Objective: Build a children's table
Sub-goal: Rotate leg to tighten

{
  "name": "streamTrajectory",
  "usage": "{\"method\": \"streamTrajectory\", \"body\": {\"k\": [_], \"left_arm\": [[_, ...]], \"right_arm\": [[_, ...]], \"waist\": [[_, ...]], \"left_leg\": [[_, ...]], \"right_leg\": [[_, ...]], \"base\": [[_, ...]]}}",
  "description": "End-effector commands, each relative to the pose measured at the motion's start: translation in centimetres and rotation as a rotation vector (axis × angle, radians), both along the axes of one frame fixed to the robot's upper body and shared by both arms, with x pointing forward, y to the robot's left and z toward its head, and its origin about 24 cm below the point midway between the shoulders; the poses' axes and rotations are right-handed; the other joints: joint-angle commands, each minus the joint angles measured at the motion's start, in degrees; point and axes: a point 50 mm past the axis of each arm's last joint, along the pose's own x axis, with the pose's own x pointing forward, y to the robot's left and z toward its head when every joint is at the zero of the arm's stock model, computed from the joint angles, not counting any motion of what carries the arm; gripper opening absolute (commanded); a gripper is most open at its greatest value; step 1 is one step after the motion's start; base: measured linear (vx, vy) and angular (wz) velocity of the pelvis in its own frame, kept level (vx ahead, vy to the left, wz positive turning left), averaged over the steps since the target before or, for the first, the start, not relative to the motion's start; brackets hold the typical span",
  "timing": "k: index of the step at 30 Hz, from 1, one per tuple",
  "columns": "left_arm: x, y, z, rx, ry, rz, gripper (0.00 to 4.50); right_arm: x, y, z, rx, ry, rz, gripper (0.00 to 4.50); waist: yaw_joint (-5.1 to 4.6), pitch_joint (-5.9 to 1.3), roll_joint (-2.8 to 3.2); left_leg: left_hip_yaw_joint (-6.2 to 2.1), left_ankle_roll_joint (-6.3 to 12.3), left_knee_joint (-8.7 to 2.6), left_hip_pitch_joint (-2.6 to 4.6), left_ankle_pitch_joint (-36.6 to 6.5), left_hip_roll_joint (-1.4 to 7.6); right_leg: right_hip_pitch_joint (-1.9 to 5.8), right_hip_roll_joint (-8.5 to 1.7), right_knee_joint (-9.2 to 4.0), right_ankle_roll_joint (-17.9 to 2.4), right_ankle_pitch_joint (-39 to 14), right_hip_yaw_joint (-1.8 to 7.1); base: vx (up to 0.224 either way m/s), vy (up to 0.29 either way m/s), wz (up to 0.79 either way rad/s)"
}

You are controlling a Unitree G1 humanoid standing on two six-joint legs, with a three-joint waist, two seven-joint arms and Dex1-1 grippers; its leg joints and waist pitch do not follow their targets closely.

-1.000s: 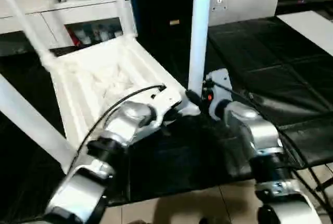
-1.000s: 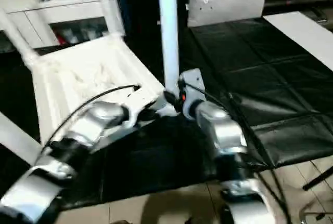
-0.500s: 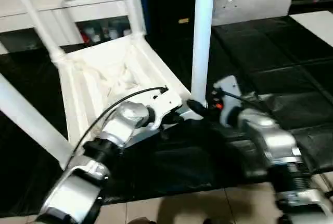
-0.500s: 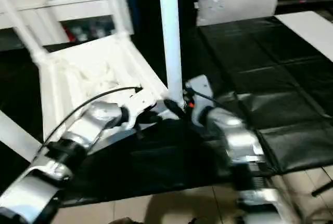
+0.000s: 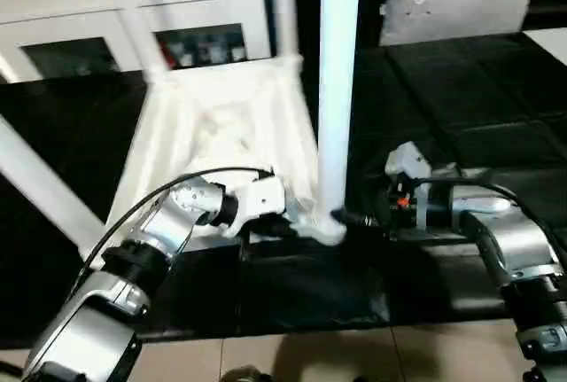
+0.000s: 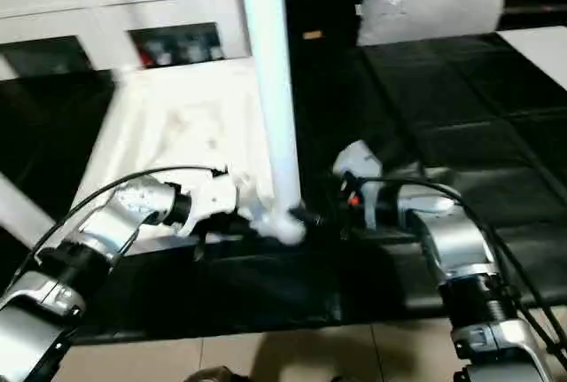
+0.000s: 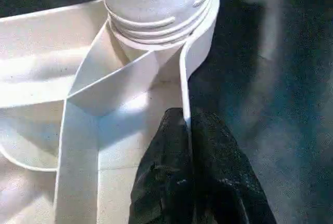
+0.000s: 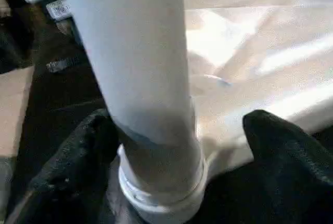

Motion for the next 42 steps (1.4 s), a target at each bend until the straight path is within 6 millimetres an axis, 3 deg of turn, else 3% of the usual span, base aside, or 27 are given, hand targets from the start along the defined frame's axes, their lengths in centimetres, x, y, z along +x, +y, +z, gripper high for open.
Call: {"method": "streamTrajectory", "body": {"k": [1,7,11,12,14,16,27,30,34,35,36,38,42], "left_arm": [[-0.7,-0.4,0.0,0.038,-0.010,-0.097,0.00],[-0.8,-0.3,0.1,0.028,0.002,-0.116,0.00],[-0.8,-0.3,0.0,0.032,0.003,-0.118,0.00],[-0.7,-0.3,0.0,0.037,-0.001,-0.113,0.00],[-0.7,-0.3,0.0,0.039,-0.002,-0.111,0.00],[-0.6,-0.3,0.1,0.027,0.001,-0.105,0.00],[-0.4,-0.5,0.2,0.011,-0.004,-0.088,0.00],[-0.3,-0.5,0.3,0.007,-0.013,-0.072,0.00],[-0.2,-0.5,0.3,-0.016,-0.004,-0.050,0.00],[-0.2,-0.5,0.3,-0.015,-0.005,-0.049,0.00],[-0.3,-0.4,0.2,-0.006,-0.008,-0.053,0.00],[-0.5,-0.4,0.1,-0.004,-0.007,-0.056,0.00],[-0.6,-0.5,0.0,-0.001,-0.007,-0.059,0.00]], "right_arm": [[0.0,0.0,0.2,0.005,0.006,0.033,3.76],[0.0,-0.1,-0.1,-0.001,0.055,0.089,3.09],[0.1,-0.2,0.0,-0.006,0.063,0.103,2.78],[0.2,-0.2,0.0,-0.004,0.062,0.105,2.78],[0.3,-0.1,0.1,-0.001,0.062,0.108,2.70],[0.4,0.0,0.1,0.018,0.063,0.115,2.40],[0.2,1.4,-0.2,0.053,0.065,0.152,1.62],[0.3,1.5,-0.3,0.073,0.123,0.117,1.62],[0.1,1.6,0.0,0.091,0.119,0.138,1.96],[0.1,1.6,0.0,0.090,0.118,0.140,1.99],[0.2,1.7,0.0,0.072,0.088,0.147,2.28],[0.2,1.8,-0.1,0.062,0.069,0.146,2.43],[0.2,2.1,-0.2,0.059,0.074,0.158,2.78]], "waist": [[-0.25,-4.41,-0.86],[-0.34,-4.51,-1.40],[-0.31,-4.51,-1.24],[-0.30,-4.55,-1.90],[-0.31,-4.45,-1.65],[-0.39,-4.42,-2.05],[-0.59,-4.22,-2.21],[-0.71,-4.15,-2.02],[-0.86,-4.21,-1.99],[-0.89,-4.23,-2.36],[-0.76,-4.28,-2.25],[-0.79,-4.27,-2.49],[-0.59,-4.37,-2.22]], "left_leg": [[-2.44,5.96,-4.13,0.87,-7.63,5.61],[-2.31,5.79,-4.03,0.67,-6.87,5.29],[-2.34,6.37,-3.95,0.67,-6.07,5.31],[-2.32,6.65,-3.97,0.62,-5.57,5.29],[-2.27,6.59,-3.95,0.66,-5.85,5.24],[-2.21,6.51,-3.99,0.67,-5.82,5.25],[-2.19,5.86,-4.11,0.74,-6.81,5.07],[-2.23,5.77,-4.13,0.69,-7.05,5.00],[-2.27,5.53,-4.17,0.77,-7.33,5.08],[-2.23,5.57,-4.16,0.68,-7.20,5.05],[-2.19,5.55,-4.10,0.71,-6.92,4.99],[-2.16,5.74,-4.13,0.64,-6.63,5.01],[-2.24,5.94,-4.15,0.84,-6.21,5.31]], "right_leg": [[3.42,-5.70,-3.72,-5.72,-14.25,4.63],[3.60,-5.68,-3.88,-4.88,-15.54,4.55],[3.52,-5.55,-3.87,-4.58,-15.60,4.46],[3.54,-5.54,-3.75,-4.46,-15.71,4.46],[3.43,-5.57,-4.01,-4.13,-17.27,4.41],[3.43,-5.50,-4.11,-3.80,-17.78,4.43],[3.34,-5.54,-4.57,-2.65,-21.23,4.28],[3.37,-5.42,-4.76,-2.34,-21.76,4.19],[3.31,-5.47,-4.72,-2.45,-21.48,4.19],[3.34,-5.45,-4.72,-2.39,-21.36,4.20],[3.35,-5.61,-4.63,-2.48,-21.22,4.26],[3.34,-5.59,-4.60,-2.46,-21.06,4.26],[3.19,-5.58,-4.37,-3.16,-20.03,4.37]], "base": [[0.000,0.000,0.00],[0.000,0.000,0.00],[0.000,0.000,0.00],[0.000,0.000,0.00],[0.000,0.000,0.00],[0.000,0.000,0.00],[0.000,0.000,0.00],[0.000,0.000,0.00],[0.000,0.000,0.00],[0.000,0.000,0.00],[0.000,0.000,0.00],[0.000,0.000,0.00],[0.000,0.000,0.00]]}}
